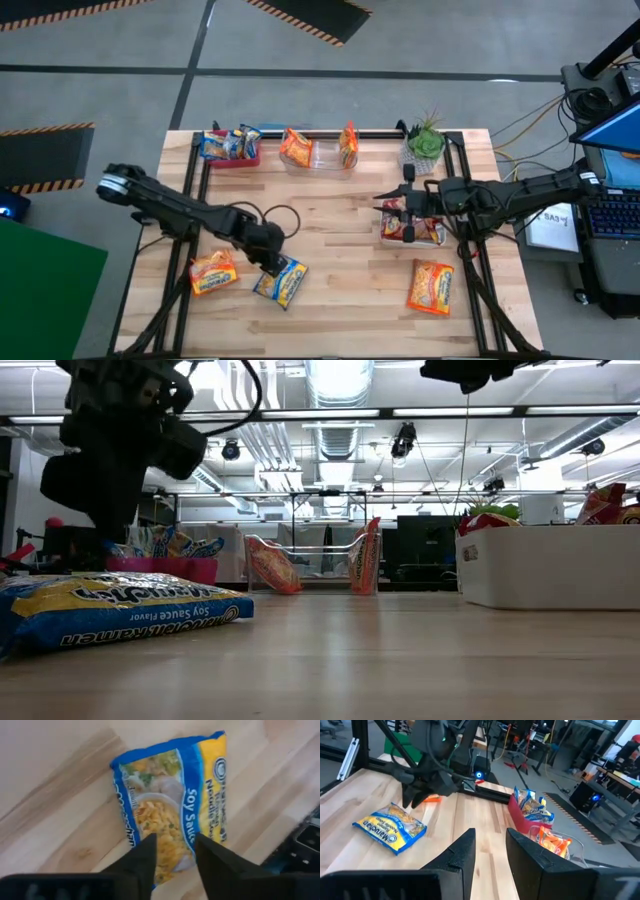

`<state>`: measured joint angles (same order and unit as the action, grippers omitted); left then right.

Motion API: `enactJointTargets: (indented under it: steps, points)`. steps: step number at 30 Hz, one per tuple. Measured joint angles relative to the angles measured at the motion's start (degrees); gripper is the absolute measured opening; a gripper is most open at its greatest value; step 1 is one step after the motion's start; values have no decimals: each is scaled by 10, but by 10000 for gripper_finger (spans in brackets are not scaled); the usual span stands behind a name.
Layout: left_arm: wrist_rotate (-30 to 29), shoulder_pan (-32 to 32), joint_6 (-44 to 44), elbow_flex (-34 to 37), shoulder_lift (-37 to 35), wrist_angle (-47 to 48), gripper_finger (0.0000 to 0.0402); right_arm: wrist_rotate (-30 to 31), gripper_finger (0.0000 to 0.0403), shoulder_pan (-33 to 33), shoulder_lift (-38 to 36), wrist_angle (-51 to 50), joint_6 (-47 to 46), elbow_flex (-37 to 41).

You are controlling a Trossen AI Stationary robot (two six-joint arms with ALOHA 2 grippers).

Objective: Sort Maruchan noodles
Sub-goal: Put the blue noodle pack into the red bin

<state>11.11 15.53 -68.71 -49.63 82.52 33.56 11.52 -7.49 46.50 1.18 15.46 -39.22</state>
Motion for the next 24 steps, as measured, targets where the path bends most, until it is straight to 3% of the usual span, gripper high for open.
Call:
enactJointTargets:
  steps: [4, 11, 15, 24]
  points:
    - [-9, 11, -14, -4, 27, -4, 173, 0, 98, 0, -4, 1, 9, 0]
    - [-87, 43, -50, -1, 45, -9, 260, 0, 98, 0, -7, 16, 25, 0]
    - [-131, 55, -63, 4, 44, -16, 282, 0, 98, 0, -6, 22, 26, 0]
    - [-164, 58, -76, 40, 44, -96, 286, 0, 98, 0, -6, 23, 17, 0]
